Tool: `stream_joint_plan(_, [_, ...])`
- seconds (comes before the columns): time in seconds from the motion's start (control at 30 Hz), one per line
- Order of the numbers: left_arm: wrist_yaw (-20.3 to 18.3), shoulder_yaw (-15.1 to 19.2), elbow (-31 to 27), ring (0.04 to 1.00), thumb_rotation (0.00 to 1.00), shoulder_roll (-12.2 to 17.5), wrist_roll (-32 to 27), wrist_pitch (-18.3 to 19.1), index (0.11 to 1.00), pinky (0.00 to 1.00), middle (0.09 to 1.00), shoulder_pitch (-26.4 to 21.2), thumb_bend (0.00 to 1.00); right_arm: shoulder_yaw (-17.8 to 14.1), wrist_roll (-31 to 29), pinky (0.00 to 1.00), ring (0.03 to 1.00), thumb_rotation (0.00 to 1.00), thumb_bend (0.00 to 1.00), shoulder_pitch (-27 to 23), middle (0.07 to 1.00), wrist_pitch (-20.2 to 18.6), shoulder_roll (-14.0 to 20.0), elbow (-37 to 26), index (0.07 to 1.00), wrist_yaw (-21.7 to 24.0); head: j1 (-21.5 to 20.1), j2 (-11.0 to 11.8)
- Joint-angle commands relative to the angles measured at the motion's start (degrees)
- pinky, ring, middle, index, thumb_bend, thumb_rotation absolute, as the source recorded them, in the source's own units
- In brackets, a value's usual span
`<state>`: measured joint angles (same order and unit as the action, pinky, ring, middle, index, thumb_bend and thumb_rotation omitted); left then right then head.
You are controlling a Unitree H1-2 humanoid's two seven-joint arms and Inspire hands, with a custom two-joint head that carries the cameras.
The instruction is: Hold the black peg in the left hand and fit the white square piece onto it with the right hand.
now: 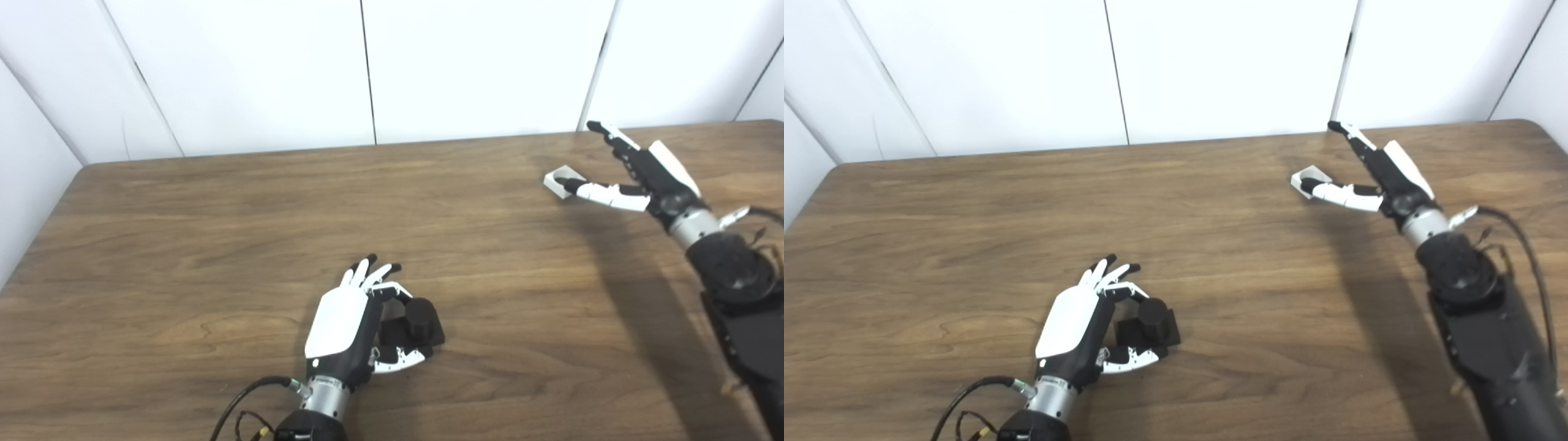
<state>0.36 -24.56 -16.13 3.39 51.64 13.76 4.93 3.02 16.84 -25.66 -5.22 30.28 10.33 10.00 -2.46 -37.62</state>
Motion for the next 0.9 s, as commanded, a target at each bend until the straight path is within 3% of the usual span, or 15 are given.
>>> stream_joint_plan(0.0, [-0.26, 0.18, 1.76, 1.000, 0.07, -0.32, 0.95, 0.69, 0.485, 1.00, 0.894, 0.22, 0.52, 1.18, 2.71, 0.97, 1.000, 0.36, 0.80, -5.17, 0.993, 2.76, 2.15, 0.23, 0.874, -0.08, -0.02, -0.05])
stream_joint_plan(0.3, [0.03, 0.56, 1.77, 1.000, 0.07, -0.50, 1.28, 0.63, 0.485, 1.00, 0.896, 0.45, 0.52, 7.77, 11.04, 1.00, 1.000, 0.23, 0.85, -12.87, 1.000, 6.61, 5.83, 8.62, 0.750, 1.51, -0.03, 0.17])
stream_joint_plan(0.7, [1.34, 0.77, 2.82, 1.000, 0.07, -0.69, 1.13, -0.25, 0.485, 1.00, 0.896, 0.34, 0.52, 15.27, 20.56, 1.00, 1.000, 0.19, 0.89, -20.80, 1.000, 7.93, 6.63, 17.37, 0.733, 3.23, -0.28, 0.76])
stream_joint_plan(0.87, [1.27, 0.75, 2.78, 1.000, 0.07, -0.78, 1.32, -0.04, 0.485, 1.00, 0.895, 0.43, 0.52, 17.00, 22.32, 1.00, 1.000, 0.17, 0.89, -23.00, 1.000, 8.03, 6.07, 19.83, 0.728, 3.78, -0.16, 0.83])
